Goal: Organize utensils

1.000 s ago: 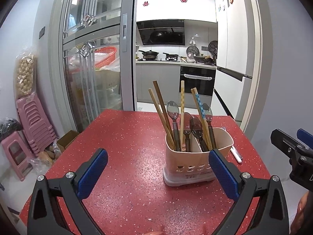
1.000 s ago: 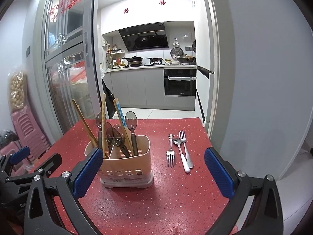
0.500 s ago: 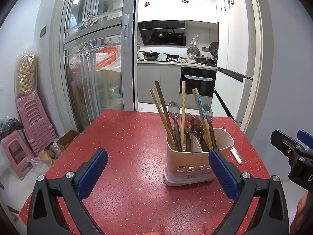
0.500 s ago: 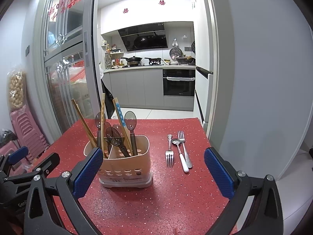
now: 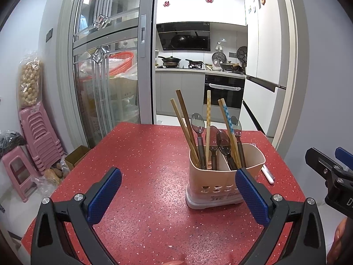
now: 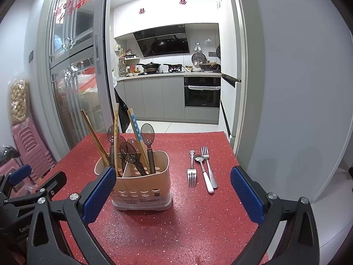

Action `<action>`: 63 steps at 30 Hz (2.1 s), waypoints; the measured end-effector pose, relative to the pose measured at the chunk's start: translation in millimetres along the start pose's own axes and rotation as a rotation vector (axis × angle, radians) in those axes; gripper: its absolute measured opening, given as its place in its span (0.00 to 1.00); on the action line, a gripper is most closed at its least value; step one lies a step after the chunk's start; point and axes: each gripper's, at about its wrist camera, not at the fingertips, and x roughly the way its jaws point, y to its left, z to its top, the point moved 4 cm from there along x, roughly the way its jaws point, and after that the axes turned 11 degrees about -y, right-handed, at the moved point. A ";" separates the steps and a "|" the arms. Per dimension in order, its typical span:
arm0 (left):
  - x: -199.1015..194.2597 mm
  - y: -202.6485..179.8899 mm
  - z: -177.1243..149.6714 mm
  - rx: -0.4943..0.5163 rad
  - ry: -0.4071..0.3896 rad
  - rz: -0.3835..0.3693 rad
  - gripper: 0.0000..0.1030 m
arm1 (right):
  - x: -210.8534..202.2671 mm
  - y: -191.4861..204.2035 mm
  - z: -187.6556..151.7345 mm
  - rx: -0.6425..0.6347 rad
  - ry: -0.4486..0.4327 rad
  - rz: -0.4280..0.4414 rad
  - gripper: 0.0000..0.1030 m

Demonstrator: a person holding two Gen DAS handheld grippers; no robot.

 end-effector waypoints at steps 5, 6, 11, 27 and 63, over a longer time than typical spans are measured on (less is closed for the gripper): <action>0.8 1.3 0.1 -0.003 0.002 0.000 1.00 | 0.2 0.2 -1.7 0.002 0.003 0.000 1.00; 0.8 1.5 -0.1 -0.002 0.002 0.001 1.00 | 0.3 0.3 -1.8 0.001 0.003 -0.001 1.00; 1.6 1.6 -0.2 -0.004 0.004 0.000 1.00 | 0.5 0.6 -3.1 0.000 0.003 0.002 1.00; 8.3 4.7 -6.8 -0.008 0.027 0.004 1.00 | 4.1 2.2 -11.6 0.004 0.017 0.001 1.00; 16.3 12.5 -10.1 -0.020 0.048 0.018 1.00 | 11.4 2.9 -16.7 0.005 0.033 0.007 1.00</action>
